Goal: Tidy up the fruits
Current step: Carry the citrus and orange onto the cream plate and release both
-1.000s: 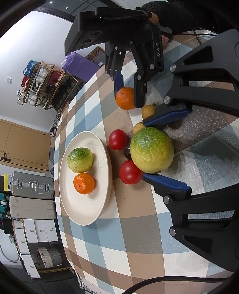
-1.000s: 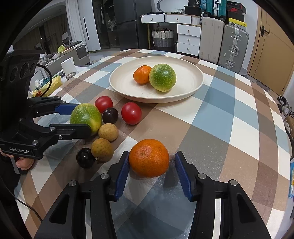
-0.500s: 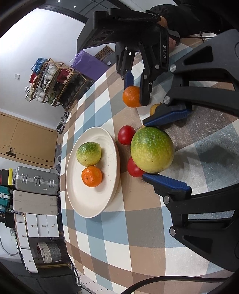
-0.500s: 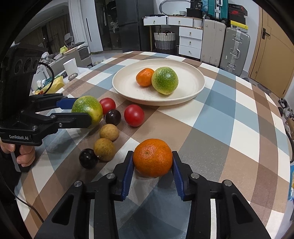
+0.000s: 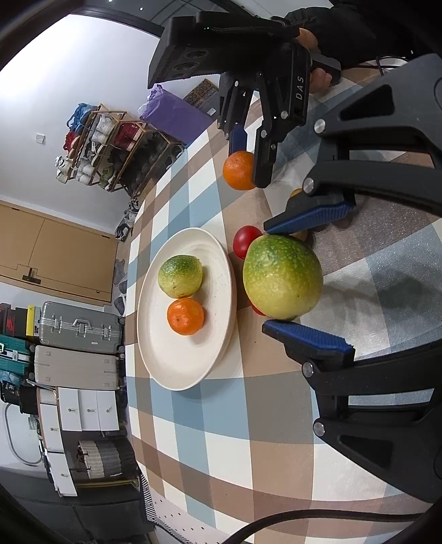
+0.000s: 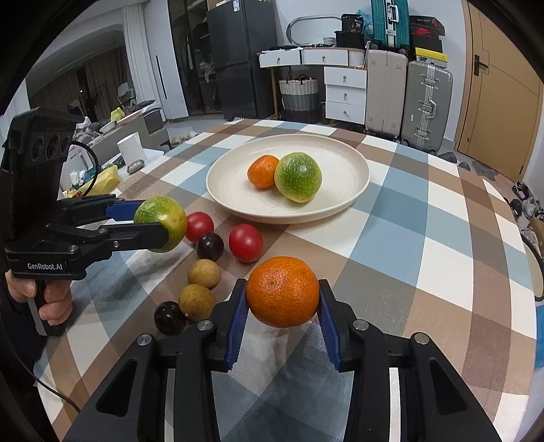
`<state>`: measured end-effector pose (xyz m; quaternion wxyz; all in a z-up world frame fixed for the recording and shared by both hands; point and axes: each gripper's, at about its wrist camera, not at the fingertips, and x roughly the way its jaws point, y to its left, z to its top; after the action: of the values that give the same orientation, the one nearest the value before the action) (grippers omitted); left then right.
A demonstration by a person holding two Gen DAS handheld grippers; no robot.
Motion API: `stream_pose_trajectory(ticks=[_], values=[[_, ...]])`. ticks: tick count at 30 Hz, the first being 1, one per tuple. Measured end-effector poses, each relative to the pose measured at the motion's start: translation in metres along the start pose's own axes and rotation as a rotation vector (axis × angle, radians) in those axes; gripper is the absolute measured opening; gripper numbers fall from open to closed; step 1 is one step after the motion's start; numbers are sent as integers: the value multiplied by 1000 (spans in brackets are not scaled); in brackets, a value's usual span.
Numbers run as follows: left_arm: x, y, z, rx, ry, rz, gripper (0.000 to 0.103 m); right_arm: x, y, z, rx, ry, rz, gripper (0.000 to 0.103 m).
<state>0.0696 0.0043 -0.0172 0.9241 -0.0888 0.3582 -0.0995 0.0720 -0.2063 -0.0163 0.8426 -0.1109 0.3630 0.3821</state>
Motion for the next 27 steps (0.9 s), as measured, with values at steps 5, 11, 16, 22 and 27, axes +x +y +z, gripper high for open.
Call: stream_pose_trajectory(ticks=[5,11,16,22,27], values=[[-3,1,4,-2,-18,17,49,-1,-1,4,18,-29,11,40],[-4,5,11,-14,-34,49,49,0,-5,13,42,-36,-8,40],[-5,9,23,-19,-60,83,49,-5,-9,23,77,-73,-27,40],[2,16,39,-30,-69,102,49,-8,-17,35,112,-93,-46,40],[7,19,53,-31,-99,125,49,-7,-22,44,135,-113,-60,40]])
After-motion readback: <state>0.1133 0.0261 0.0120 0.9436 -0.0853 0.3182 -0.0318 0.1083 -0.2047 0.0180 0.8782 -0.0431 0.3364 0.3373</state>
